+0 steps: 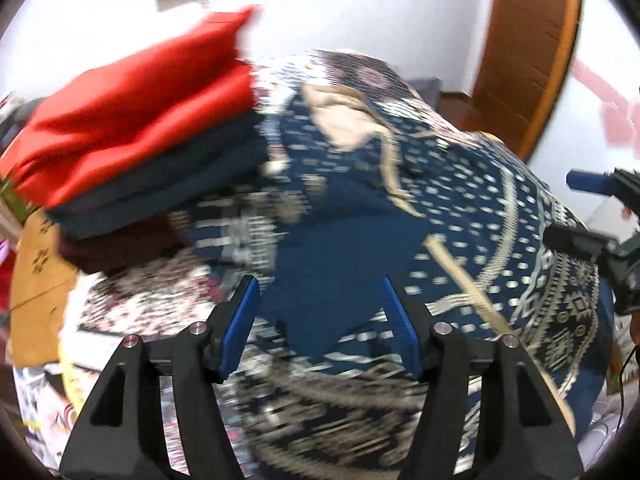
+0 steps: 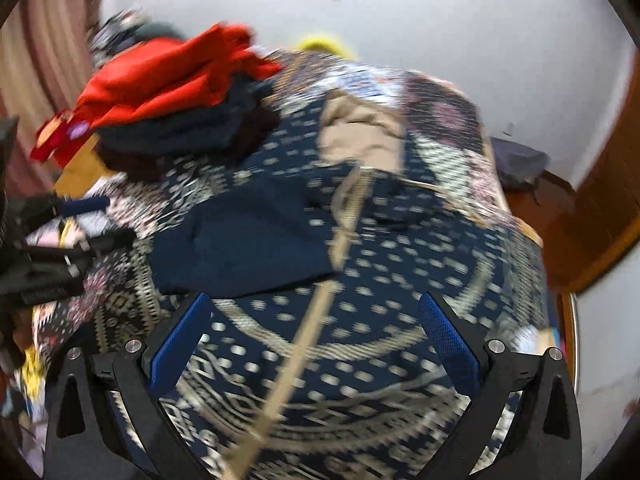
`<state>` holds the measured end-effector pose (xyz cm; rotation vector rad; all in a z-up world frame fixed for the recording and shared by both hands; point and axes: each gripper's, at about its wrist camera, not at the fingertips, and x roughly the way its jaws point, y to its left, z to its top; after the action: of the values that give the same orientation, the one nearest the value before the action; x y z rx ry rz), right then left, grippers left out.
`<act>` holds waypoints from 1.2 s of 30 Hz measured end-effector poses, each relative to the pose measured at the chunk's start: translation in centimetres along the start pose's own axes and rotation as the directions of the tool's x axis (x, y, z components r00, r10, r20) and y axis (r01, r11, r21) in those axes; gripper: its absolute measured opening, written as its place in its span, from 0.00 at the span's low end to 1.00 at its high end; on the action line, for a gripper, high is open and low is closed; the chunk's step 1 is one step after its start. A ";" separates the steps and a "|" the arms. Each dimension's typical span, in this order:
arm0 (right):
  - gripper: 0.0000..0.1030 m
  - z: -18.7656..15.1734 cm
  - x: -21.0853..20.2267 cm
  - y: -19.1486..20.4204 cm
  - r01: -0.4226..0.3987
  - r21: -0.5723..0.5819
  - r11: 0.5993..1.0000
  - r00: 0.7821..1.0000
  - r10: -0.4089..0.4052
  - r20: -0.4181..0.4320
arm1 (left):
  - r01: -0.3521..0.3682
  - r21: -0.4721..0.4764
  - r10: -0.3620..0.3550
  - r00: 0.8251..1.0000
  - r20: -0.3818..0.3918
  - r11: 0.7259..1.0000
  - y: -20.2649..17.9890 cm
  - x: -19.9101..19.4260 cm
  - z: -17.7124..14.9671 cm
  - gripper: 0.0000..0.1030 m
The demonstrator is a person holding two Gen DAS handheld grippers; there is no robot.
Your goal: Fold large clothes
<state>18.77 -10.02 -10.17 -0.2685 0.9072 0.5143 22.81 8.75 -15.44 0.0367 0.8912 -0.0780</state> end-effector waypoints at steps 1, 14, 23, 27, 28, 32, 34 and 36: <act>1.00 0.4 0.8 1.2 -0.015 -0.032 0.999 1.000 0.014 -0.020 | -0.019 -0.016 0.019 1.000 0.004 1.000 1.2 -0.5 -0.4 0.62; 0.96 0.7 10.5 12.9 -0.169 -0.357 0.919 0.960 0.072 -0.270 | -0.101 -0.108 0.092 0.992 -0.089 0.989 8.9 1.2 -5.1 0.63; 0.46 0.9 13.7 12.5 -0.200 -0.288 0.936 0.939 0.099 -0.330 | -0.087 -0.092 0.074 0.989 -0.131 0.992 9.0 3.4 -6.2 0.63; 0.18 1.2 12.8 10.4 -0.189 -0.202 0.961 0.948 0.125 -0.293 | -0.083 -0.088 0.071 0.988 -0.138 0.993 8.7 3.8 -6.1 0.63; 0.18 1.5 12.4 9.6 -0.200 -0.166 0.966 0.949 0.149 -0.278 | -0.083 -0.086 0.070 0.988 -0.138 0.993 8.6 3.9 -6.0 0.63; 0.16 2.9 9.4 6.7 -0.180 -0.085 0.980 0.973 0.165 -0.161 | -0.084 -0.066 0.074 0.987 -0.144 0.994 7.9 4.1 -5.7 0.64; 0.16 3.9 7.9 5.4 -0.175 -0.055 0.983 0.980 0.168 -0.108 | -0.089 -0.056 0.080 0.985 -0.152 0.994 7.6 4.5 -5.5 0.68; 0.16 5.2 6.1 3.8 -0.158 -0.025 0.987 0.986 0.157 -0.048 | -0.086 -0.047 0.077 0.984 -0.163 0.995 7.3 5.0 -5.2 0.69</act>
<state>23.41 -2.68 -12.04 -0.2366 0.9709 0.6699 22.54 16.06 -22.61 0.0298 1.0524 0.0262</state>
